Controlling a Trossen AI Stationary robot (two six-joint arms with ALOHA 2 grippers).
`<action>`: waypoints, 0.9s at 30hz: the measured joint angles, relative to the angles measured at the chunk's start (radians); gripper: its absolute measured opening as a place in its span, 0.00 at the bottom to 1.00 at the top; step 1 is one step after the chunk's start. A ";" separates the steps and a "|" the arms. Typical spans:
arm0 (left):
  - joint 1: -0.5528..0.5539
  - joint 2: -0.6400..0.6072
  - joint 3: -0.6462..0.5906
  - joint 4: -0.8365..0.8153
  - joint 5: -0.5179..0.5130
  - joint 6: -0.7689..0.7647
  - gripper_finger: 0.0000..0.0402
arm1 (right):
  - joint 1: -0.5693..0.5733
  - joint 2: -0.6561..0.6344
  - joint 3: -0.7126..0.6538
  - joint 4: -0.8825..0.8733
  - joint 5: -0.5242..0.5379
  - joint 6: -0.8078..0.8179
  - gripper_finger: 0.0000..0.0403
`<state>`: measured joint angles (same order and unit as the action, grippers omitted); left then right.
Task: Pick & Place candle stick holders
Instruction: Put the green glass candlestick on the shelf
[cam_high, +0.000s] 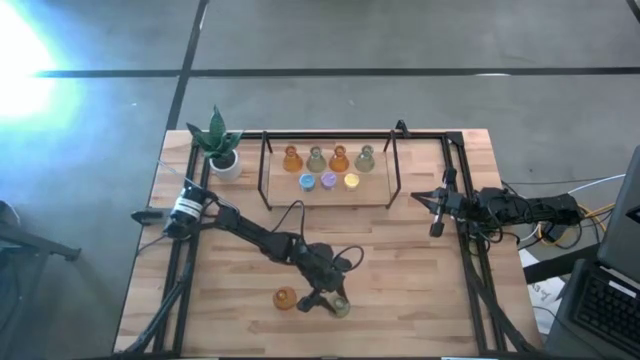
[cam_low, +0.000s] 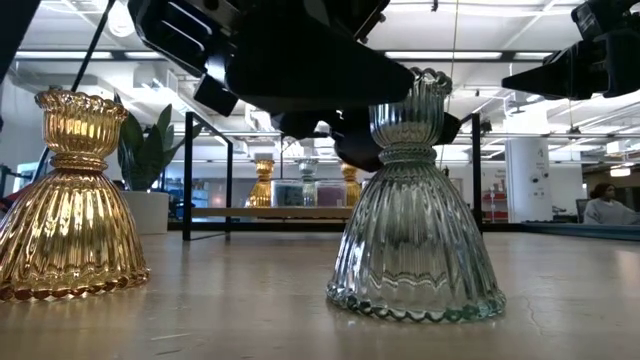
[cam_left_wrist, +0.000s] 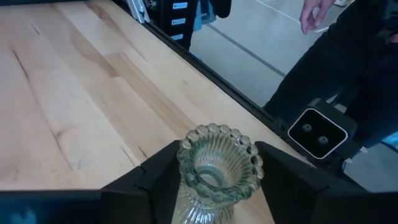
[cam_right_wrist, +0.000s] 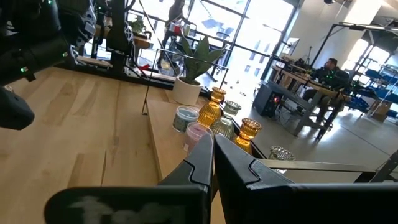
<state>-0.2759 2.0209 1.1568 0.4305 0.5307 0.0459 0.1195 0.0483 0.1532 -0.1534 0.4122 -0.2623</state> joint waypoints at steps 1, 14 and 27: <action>0.000 0.000 0.000 0.000 -0.003 0.004 0.49 | 0.000 0.000 0.000 0.000 0.000 0.000 0.02; 0.005 -0.006 -0.011 0.015 -0.041 0.019 0.44 | 0.000 0.000 0.000 0.000 0.000 0.000 0.02; 0.061 -0.106 -0.013 -0.057 -0.238 0.026 0.43 | 0.000 0.000 0.000 0.001 0.000 0.000 0.02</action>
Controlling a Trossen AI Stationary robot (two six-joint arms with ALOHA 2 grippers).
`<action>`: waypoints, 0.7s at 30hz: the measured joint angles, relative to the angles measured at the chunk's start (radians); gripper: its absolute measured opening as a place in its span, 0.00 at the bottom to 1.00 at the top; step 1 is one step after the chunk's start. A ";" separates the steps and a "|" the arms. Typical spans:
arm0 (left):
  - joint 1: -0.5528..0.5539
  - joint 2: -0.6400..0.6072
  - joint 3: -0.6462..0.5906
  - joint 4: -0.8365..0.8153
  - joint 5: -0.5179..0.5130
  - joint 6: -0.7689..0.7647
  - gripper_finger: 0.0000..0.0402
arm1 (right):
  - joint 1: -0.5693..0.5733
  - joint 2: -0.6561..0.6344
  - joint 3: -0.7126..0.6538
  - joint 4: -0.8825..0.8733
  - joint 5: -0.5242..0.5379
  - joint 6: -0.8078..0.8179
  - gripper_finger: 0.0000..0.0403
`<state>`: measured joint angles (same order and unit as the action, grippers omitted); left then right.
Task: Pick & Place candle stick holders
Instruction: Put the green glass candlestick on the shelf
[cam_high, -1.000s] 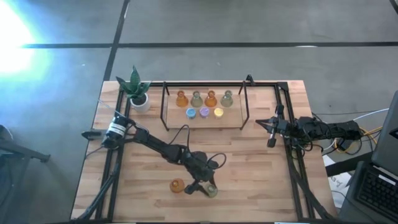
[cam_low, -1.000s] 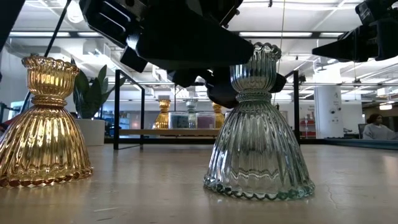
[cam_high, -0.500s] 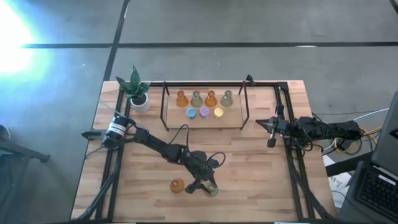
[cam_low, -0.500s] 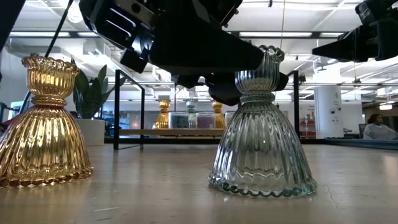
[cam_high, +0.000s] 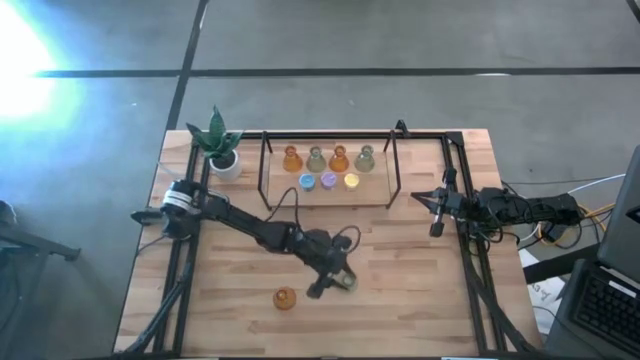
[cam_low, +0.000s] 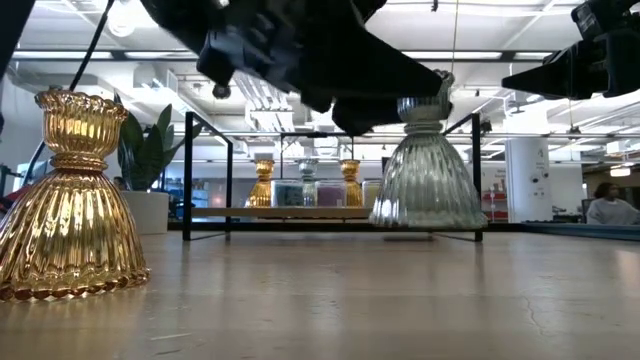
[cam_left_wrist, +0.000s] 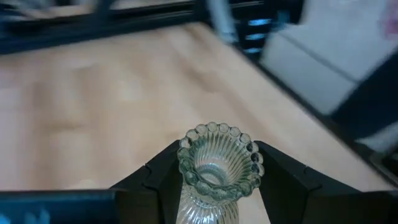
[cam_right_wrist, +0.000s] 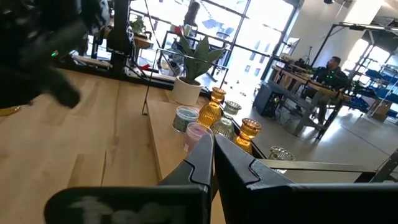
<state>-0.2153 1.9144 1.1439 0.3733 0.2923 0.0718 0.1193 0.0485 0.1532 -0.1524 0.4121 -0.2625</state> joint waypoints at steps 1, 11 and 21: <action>0.006 -0.015 0.001 -0.019 -0.039 -0.003 0.43 | 0.000 0.000 0.000 0.000 0.000 0.000 0.02; 0.095 -0.099 0.016 -0.125 -0.536 -0.377 0.43 | 0.000 0.000 0.000 0.000 0.005 0.000 0.02; 0.148 -0.189 0.070 -0.403 -0.854 -0.700 0.43 | 0.000 0.000 0.000 -0.001 0.007 0.000 0.02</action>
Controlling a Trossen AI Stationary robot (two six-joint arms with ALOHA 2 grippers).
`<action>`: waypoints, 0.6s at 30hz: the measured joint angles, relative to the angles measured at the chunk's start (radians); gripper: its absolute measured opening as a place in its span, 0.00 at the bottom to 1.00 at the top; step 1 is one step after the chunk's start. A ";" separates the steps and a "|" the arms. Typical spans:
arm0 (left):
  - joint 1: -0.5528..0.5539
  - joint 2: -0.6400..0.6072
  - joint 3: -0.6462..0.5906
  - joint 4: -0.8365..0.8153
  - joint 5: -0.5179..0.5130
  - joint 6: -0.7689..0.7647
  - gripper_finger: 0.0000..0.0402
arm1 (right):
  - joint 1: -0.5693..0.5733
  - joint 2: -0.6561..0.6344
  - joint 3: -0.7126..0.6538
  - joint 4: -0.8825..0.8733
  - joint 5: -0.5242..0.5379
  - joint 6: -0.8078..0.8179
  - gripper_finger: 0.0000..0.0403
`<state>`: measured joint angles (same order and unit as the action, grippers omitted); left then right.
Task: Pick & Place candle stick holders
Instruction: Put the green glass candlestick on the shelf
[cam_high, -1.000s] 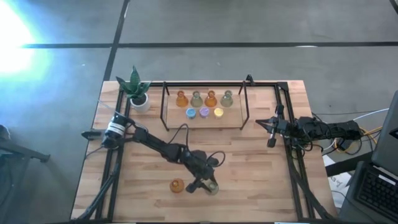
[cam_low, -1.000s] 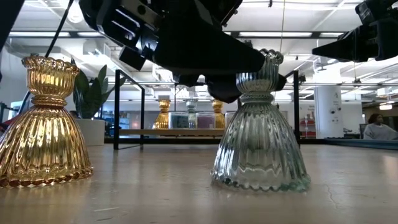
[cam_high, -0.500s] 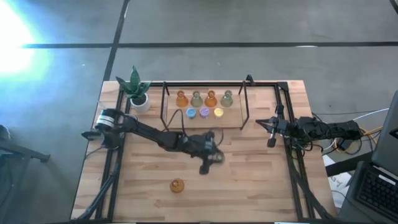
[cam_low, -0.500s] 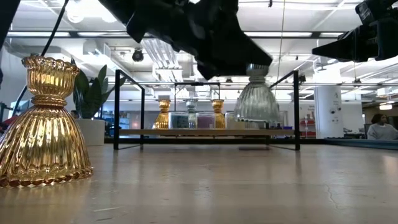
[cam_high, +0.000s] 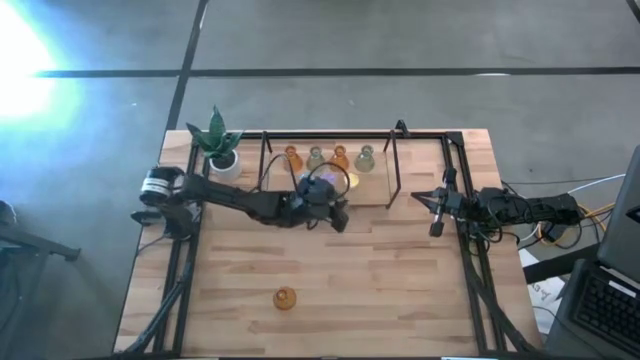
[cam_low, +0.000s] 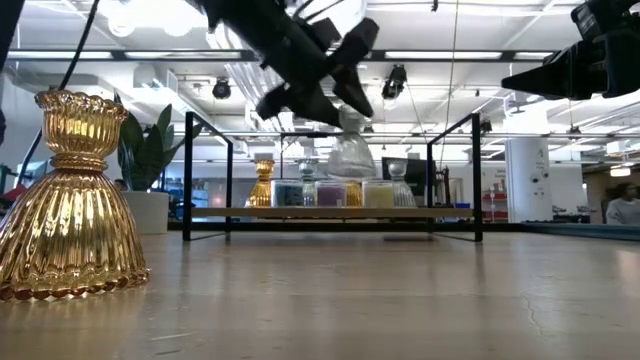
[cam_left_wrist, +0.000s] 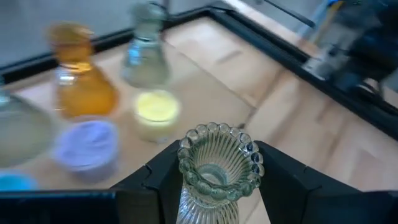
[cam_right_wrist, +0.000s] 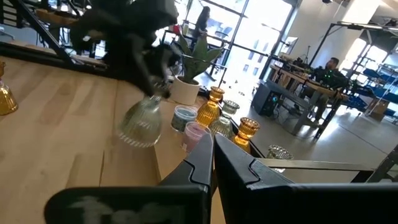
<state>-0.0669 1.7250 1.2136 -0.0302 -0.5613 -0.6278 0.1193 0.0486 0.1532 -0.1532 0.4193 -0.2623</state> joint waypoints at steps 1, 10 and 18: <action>0.001 -0.012 0.017 -0.061 -0.017 -0.023 0.43 | 0.000 0.000 0.000 0.000 0.000 0.000 0.02; -0.015 -0.101 0.108 -0.421 -0.197 -0.253 0.43 | 0.000 0.000 0.000 0.000 0.000 0.000 0.02; -0.033 -0.120 0.096 -0.552 -0.339 -0.422 0.43 | 0.000 0.000 0.000 0.000 0.000 0.000 0.02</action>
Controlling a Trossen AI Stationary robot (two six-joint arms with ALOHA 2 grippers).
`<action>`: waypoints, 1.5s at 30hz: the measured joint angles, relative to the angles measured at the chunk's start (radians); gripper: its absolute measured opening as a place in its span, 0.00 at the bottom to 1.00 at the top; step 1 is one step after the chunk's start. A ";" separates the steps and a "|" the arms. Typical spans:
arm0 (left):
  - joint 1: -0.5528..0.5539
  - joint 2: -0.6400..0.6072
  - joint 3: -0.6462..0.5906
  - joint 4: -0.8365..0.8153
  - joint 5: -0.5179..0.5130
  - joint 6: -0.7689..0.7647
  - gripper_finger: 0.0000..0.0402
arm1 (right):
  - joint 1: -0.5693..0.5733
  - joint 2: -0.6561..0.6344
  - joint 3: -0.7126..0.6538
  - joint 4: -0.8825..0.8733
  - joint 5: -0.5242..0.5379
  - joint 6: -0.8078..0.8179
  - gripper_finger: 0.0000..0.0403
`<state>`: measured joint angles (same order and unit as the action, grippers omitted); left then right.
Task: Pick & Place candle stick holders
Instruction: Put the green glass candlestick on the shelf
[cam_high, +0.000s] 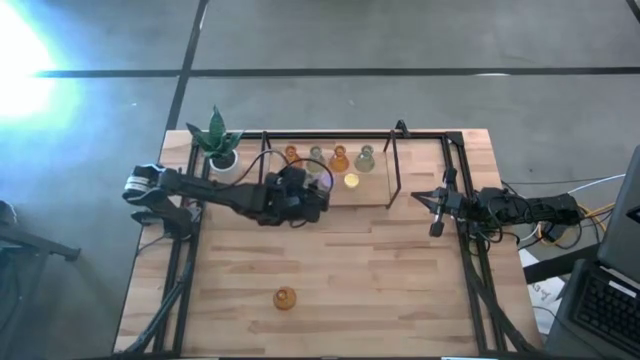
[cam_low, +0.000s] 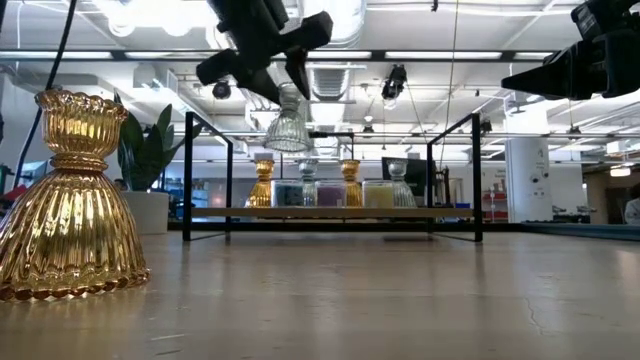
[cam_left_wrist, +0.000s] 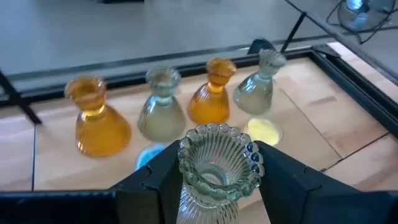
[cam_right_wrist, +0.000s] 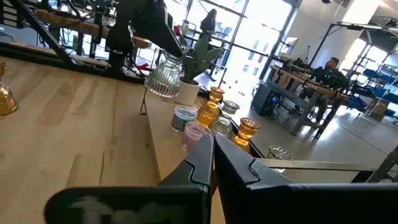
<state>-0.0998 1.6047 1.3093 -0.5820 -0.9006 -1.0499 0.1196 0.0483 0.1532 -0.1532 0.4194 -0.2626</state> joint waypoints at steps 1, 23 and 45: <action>-0.001 0.000 -0.004 -0.010 -0.001 -0.020 0.43 | 0.000 0.000 0.000 0.000 0.000 0.000 0.02; -0.043 0.070 -0.009 -0.268 -0.117 -0.392 0.43 | 0.000 0.000 0.000 0.000 0.000 0.000 0.02; -0.029 0.126 -0.009 -0.175 -0.062 -0.484 0.43 | 0.000 0.000 0.000 0.000 0.000 0.000 0.02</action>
<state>-0.1291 1.7306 1.3006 -0.7571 -0.9622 -1.5343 0.1193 0.0483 0.1532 -0.1528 0.4195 -0.2626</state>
